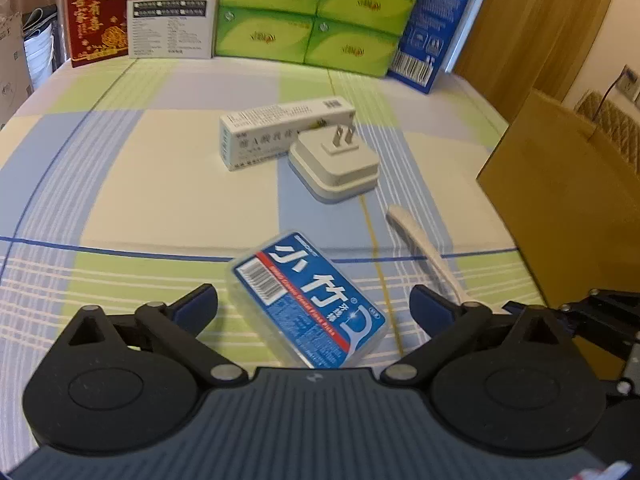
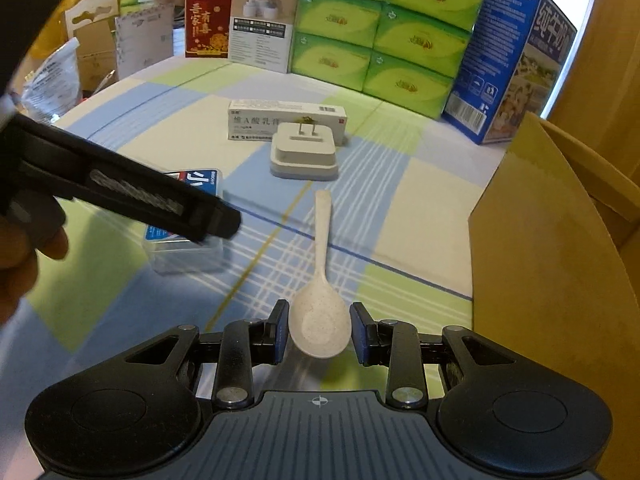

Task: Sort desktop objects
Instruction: 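Grasp the blue-labelled plastic box with the left gripper while the right holds the spoon, then carry the spoon and plastic box over the cardboard box and open both grippers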

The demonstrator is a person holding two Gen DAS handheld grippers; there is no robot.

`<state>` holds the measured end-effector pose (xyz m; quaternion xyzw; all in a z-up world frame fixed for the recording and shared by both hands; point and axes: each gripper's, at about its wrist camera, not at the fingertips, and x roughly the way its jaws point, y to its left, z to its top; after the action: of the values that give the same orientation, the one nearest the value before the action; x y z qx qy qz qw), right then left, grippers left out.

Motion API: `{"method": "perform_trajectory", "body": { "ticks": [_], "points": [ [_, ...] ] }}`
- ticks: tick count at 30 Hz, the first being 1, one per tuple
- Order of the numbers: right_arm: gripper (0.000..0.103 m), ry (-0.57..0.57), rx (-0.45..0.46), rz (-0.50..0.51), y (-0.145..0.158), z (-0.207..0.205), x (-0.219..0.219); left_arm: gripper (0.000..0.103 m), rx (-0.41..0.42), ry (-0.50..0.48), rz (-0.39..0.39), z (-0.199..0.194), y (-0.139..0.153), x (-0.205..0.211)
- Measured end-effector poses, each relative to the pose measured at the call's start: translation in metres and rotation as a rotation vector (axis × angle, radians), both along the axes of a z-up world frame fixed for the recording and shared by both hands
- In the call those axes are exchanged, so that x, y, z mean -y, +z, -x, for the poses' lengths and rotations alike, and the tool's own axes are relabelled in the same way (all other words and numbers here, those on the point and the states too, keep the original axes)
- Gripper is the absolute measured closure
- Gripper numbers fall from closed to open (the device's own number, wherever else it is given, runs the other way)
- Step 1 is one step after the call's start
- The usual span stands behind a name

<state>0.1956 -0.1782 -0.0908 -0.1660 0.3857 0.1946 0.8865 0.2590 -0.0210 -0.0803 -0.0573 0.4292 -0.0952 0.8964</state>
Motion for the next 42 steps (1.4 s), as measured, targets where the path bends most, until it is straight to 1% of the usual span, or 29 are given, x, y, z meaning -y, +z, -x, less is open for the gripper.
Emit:
{"method": "perform_trajectory", "body": {
  "ticks": [1,2,3,5,6,7,9,11,14,18,24,27,32,37,42],
  "points": [
    [0.074,-0.001,0.001,0.002,0.0,0.0,0.0,0.011,0.0,-0.003,-0.019,-0.001,-0.002,0.003],
    [0.074,-0.002,0.001,0.002,0.0,0.0,0.0,0.017,0.003,-0.009,-0.044,-0.002,-0.004,0.005],
    [0.074,-0.003,0.0,0.0,0.0,0.0,0.001,0.018,0.005,-0.019,-0.07,-0.001,-0.005,0.007],
    [0.074,-0.008,-0.001,-0.007,0.001,0.0,0.002,0.02,0.006,-0.033,-0.09,0.002,-0.005,0.006],
    [0.074,-0.011,-0.002,-0.011,0.001,0.0,0.003,0.027,0.003,-0.035,-0.093,0.003,-0.005,0.005],
    [0.074,-0.014,-0.004,-0.016,0.002,0.0,0.004,0.029,0.001,-0.038,-0.096,0.004,-0.003,0.003],
    [0.074,-0.014,-0.007,-0.025,0.002,0.0,0.004,0.039,0.001,-0.046,-0.105,0.009,0.0,-0.001],
    [0.074,-0.013,-0.01,-0.034,0.003,0.001,0.002,0.039,0.0,-0.056,-0.111,0.015,0.003,-0.003],
    [0.074,-0.011,-0.016,-0.048,0.003,0.002,0.002,0.039,-0.003,-0.081,-0.098,0.023,0.006,-0.005],
    [0.074,-0.008,-0.021,-0.058,0.004,0.003,0.0,0.039,0.004,-0.113,-0.118,0.028,0.007,0.001],
    [0.074,-0.013,-0.016,-0.073,0.007,0.004,0.0,0.039,0.008,-0.137,-0.116,0.039,0.01,0.009],
    [0.074,-0.031,-0.012,-0.091,0.011,0.007,0.005,0.039,0.014,-0.131,-0.108,0.046,0.014,0.008],
    [0.074,-0.058,0.01,-0.141,0.03,0.028,0.014,0.039,0.03,-0.121,-0.1,0.066,0.026,0.008],
    [0.074,-0.067,0.038,-0.156,0.052,0.055,0.019,0.039,0.054,-0.129,-0.111,0.091,0.045,0.016],
    [0.074,-0.101,0.057,-0.183,0.075,0.077,0.033,0.039,0.071,-0.111,-0.093,0.12,0.067,0.017]
  ]
}}
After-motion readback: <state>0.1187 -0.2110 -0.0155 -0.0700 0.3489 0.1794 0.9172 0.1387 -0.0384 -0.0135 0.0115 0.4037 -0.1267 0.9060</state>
